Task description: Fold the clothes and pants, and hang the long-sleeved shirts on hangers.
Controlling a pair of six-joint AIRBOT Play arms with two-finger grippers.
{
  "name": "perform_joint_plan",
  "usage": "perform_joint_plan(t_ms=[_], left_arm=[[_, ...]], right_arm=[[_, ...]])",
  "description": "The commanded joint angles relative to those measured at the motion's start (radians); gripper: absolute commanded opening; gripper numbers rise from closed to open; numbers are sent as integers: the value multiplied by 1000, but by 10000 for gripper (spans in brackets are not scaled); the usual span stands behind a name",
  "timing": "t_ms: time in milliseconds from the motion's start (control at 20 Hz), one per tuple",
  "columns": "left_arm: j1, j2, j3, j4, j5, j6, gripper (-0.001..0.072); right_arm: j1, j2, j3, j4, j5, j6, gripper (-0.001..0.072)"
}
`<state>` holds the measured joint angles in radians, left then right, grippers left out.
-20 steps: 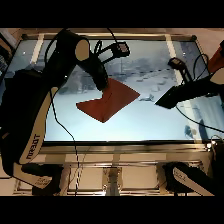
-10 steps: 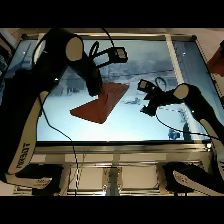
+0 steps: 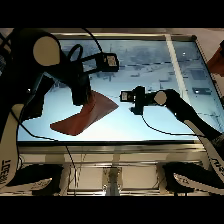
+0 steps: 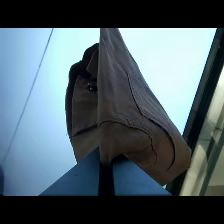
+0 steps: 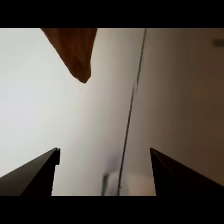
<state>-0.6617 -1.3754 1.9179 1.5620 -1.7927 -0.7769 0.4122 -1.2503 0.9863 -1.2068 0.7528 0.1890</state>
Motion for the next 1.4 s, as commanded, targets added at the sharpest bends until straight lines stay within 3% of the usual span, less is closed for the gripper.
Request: perform_joint_plan(t_ms=[0,300,600,700,1000,1350], left_arm=[[-2,-17,-3,-18,-30,4,27],[-2,-23,-3,-18,-30,4,27],[-2,-21,-3,-19,-37,-1,27],[-2,-21,-3,-19,-38,-1,27],[-2,-21,-3,-19,-38,-5,27],[-2,-21,-3,-19,-37,-4,27]], right_arm=[[46,-3,2,81,0,-27,625],[72,-39,2,142,59,-44,617],[72,-113,3,238,-158,-250,583],[72,-149,9,240,-164,-296,561],[71,-305,158,306,-157,-297,558],[11,-360,242,433,-19,-294,556]])
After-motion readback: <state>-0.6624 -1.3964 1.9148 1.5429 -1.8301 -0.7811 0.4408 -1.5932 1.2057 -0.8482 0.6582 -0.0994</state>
